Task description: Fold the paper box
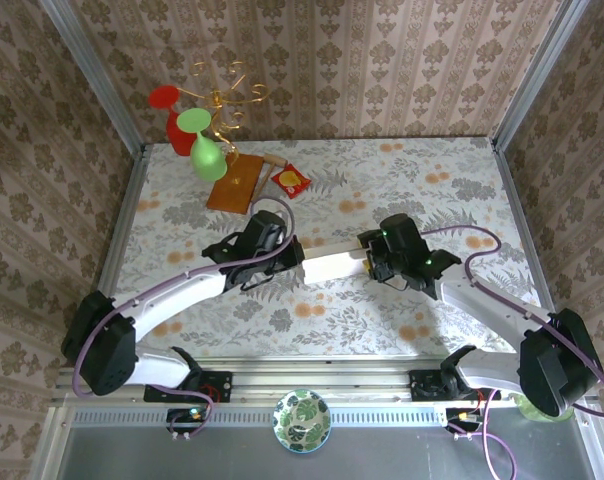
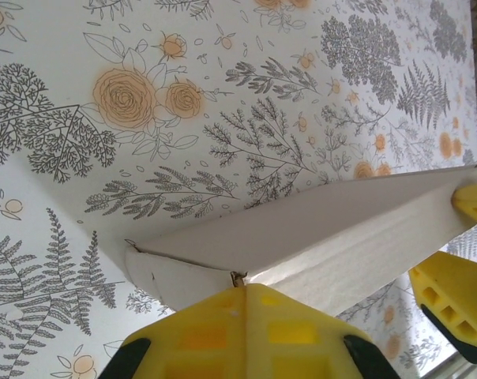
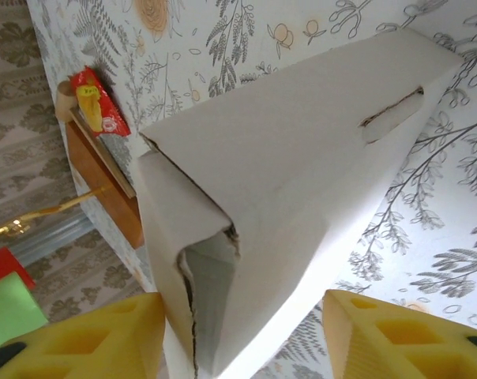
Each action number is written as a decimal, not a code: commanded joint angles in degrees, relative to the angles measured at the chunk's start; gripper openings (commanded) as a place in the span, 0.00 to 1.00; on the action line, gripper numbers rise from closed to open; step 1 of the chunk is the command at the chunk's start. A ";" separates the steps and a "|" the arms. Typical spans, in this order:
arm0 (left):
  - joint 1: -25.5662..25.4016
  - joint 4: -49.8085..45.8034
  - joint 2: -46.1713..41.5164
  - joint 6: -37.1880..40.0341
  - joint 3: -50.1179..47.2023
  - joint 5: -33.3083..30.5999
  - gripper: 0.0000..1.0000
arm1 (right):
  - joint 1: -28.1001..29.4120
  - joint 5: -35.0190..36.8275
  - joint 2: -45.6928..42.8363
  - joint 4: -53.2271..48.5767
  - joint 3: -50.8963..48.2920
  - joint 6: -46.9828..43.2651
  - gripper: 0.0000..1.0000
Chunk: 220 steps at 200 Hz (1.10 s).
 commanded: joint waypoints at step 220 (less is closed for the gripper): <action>-3.09 -13.90 5.87 5.36 1.20 -4.35 0.00 | -18.78 -15.23 -8.30 -13.69 -2.71 -26.14 0.39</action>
